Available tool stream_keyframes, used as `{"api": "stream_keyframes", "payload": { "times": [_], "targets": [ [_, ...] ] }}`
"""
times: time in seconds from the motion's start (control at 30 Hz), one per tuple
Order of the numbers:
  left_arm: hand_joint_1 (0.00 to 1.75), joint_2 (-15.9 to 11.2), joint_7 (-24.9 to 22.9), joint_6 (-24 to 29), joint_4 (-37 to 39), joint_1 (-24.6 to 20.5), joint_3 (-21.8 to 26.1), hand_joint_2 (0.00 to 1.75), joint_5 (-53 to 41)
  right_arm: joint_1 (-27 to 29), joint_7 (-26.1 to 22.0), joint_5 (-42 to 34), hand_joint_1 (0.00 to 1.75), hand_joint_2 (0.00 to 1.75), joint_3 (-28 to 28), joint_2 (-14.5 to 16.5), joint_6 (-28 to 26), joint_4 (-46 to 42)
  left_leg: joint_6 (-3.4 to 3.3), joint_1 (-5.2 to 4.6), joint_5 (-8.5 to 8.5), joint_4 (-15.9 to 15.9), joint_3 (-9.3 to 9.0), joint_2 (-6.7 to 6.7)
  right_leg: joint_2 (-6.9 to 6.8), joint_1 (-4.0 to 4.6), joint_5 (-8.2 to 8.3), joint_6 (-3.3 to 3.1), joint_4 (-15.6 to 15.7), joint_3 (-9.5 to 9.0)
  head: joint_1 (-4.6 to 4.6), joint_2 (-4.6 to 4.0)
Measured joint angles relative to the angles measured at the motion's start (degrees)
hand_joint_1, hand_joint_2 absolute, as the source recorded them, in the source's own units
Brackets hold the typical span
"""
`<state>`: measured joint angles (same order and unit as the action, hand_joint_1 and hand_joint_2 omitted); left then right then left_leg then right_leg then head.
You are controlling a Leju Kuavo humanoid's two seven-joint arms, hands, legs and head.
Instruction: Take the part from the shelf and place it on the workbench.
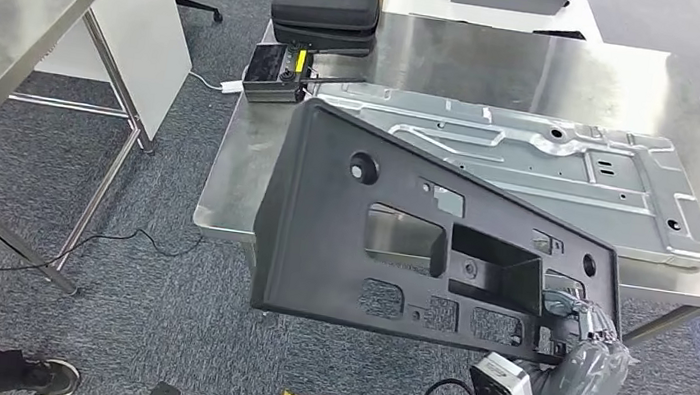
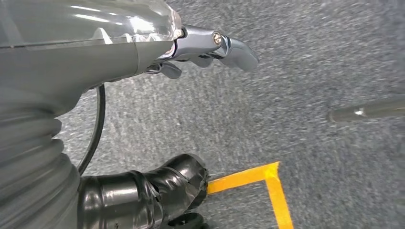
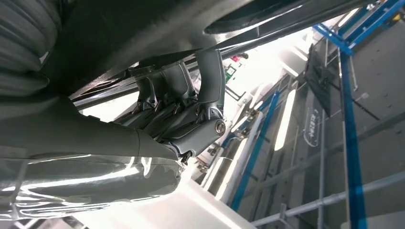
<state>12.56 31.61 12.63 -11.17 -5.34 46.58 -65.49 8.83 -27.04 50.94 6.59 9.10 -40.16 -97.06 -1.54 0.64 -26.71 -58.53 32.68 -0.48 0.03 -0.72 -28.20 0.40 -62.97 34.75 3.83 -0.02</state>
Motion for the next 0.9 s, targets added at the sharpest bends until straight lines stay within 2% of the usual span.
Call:
{"api": "stream_keyframes", "payload": {
  "times": [0.03,0.07,0.17,0.23,0.3,0.33,0.37,0.4,0.43,0.47,0.53,0.57,0.67,0.7,0.73,0.83,0.87,0.9],
  "targets": [
    [0.0,-0.01,0.23,-0.02,0.0,0.0,-0.02,1.75,-0.03,0.0,-0.04,-0.04,1.75,1.75,-0.18,0.01,0.0,0.01,0.22,-0.12,-0.09,-0.08,0.0,-0.01,0.02,0.12,0.62,-0.18,2.24,-0.96,-0.01,0.0],
    [0.0,-0.03,0.35,-0.03,0.0,0.0,-0.05,1.75,-0.11,0.0,-0.09,-0.07,1.75,1.75,-0.3,0.01,0.01,0.01,0.44,-0.23,-0.12,-0.09,0.03,0.0,0.08,0.26,0.61,-0.33,3.16,-1.29,-0.02,0.01],
    [0.0,-0.11,0.41,0.03,0.0,0.02,-0.32,1.75,-0.31,-0.01,-0.19,0.31,1.75,1.75,-0.38,0.02,0.01,0.02,1.26,-0.29,-0.47,-0.26,0.11,0.04,0.16,0.11,0.87,-1.02,3.66,-1.44,-0.02,0.01],
    [0.0,-0.16,0.2,0.17,0.0,-0.02,-0.45,0.87,-0.18,-0.13,-0.16,1.22,1.75,1.75,-0.37,0.07,0.02,0.03,1.87,-0.16,-2.68,-3.55,1.47,0.1,0.01,-0.21,1.05,-1.71,4.06,-1.7,-0.04,0.01],
    [0.0,-0.17,-0.26,0.24,0.0,-0.01,-0.47,0.0,-0.12,-0.28,0.25,2.91,1.75,1.75,-0.36,0.13,0.03,0.1,2.36,-0.01,-6.34,-10.82,4.78,0.13,-0.15,-0.15,0.99,-2.07,4.07,-1.71,-0.06,0.0],
    [0.0,-0.17,-0.63,0.23,0.0,0.0,-0.5,0.0,-0.28,-0.45,0.64,4.27,1.75,1.75,-0.36,0.16,0.03,0.17,2.54,0.04,-7.54,-14.2,6.38,0.14,-0.19,-0.11,0.96,-2.12,4.05,-1.71,-0.06,0.0],
    [0.0,-0.17,-1.07,0.23,0.0,0.01,-0.56,0.0,-0.57,-0.76,1.13,5.96,1.75,1.75,-0.35,0.16,0.03,0.26,2.64,0.06,-7.67,-15.94,7.25,0.14,-0.17,-0.09,0.94,-2.13,4.03,-1.73,-0.06,0.01],
    [0.0,-0.17,-1.52,0.21,0.0,-0.02,-0.66,0.0,-0.89,-1.22,1.62,7.77,1.75,1.75,-0.34,0.16,0.03,0.39,2.65,0.06,-6.63,-15.43,7.06,0.14,-0.12,-0.09,0.92,-2.12,4.01,-1.79,-0.07,0.01],
    [0.0,-0.17,-1.94,0.19,0.0,-0.09,-0.78,0.0,-1.23,-1.79,2.17,9.58,1.75,1.75,-0.31,0.16,0.03,0.51,2.55,0.07,-4.67,-12.71,5.81,0.14,-0.05,-0.09,0.88,-2.08,3.99,-1.9,-0.07,0.02],
    [0.0,-0.17,-2.26,0.14,0.0,-0.2,-0.88,0.0,-1.53,-2.48,2.81,11.31,1.75,1.75,-0.25,0.16,0.03,0.62,2.33,0.06,-2.48,-8.62,3.93,0.15,0.01,-0.09,0.8,-1.99,3.96,-2.02,-0.07,0.01],
    [0.0,-0.16,-2.86,-0.16,0.0,-0.55,-1.16,0.0,-2.17,-4.32,5.0,15.25,1.75,1.75,0.02,0.09,0.04,0.95,1.75,-0.18,-0.07,-1.93,0.86,0.16,0.09,0.1,0.69,-1.57,3.77,-1.99,-0.06,0.01],
    [0.0,-0.16,-3.15,-0.35,0.0,-0.72,-1.4,0.0,-2.55,-5.56,6.62,17.4,1.75,1.75,0.28,-0.07,0.04,1.29,1.46,-0.32,0.17,-0.4,0.26,0.15,0.11,0.18,0.71,-1.29,3.71,-1.84,-0.05,0.01],
    [0.0,-0.12,-3.81,-0.89,0.0,-1.09,-2.26,0.0,-3.41,-9.93,12.03,22.13,1.75,1.75,1.71,-1.47,0.05,3.28,0.6,-0.29,0.35,0.4,0.17,0.13,0.12,0.2,0.76,-0.36,3.61,-1.57,-0.04,0.02],
    [0.0,-0.07,-3.97,-1.06,0.0,-1.24,-2.49,0.0,-3.67,-11.5,13.69,23.11,1.75,1.75,2.34,-2.18,0.05,4.17,0.24,-0.16,0.56,0.69,0.07,0.15,0.1,0.16,0.18,-0.09,2.85,-1.26,-0.01,0.01],
    [0.0,-0.01,-4.12,-1.22,0.0,-1.43,-2.74,0.0,-3.89,-13.17,15.28,23.9,1.75,1.75,3.06,-2.97,0.06,5.24,-0.09,-0.03,0.74,0.95,-0.03,0.2,0.07,0.12,-1.04,0.16,0.9,-0.4,0.02,0.01],
    [0.0,0.1,-4.43,-1.51,0.0,-1.87,-3.55,0.0,-4.27,-17.26,18.42,25.08,1.75,1.75,5.17,-5.31,0.09,8.7,-0.5,-0.04,0.83,0.96,0.07,0.28,0.02,-0.1,-5.84,0.7,-9.66,4.7,0.05,0.01],
    [0.0,0.12,-4.46,-1.53,0.0,-1.92,-3.71,0.0,-4.31,-17.98,18.79,25.17,1.75,1.75,5.67,-5.92,0.09,9.63,-0.52,-0.05,0.79,0.88,0.08,0.24,0.01,-0.13,-6.11,0.79,-11.76,5.81,0.06,0.01],
    [0.0,0.12,-4.49,-1.55,0.0,-1.93,-3.8,0.0,-4.31,-18.54,18.99,25.24,1.75,1.75,6.07,-6.43,0.09,10.42,-0.51,-0.04,0.73,0.76,0.07,0.18,0.01,-0.16,-5.2,0.81,-11.69,5.91,0.06,0.0]
  ]
}}
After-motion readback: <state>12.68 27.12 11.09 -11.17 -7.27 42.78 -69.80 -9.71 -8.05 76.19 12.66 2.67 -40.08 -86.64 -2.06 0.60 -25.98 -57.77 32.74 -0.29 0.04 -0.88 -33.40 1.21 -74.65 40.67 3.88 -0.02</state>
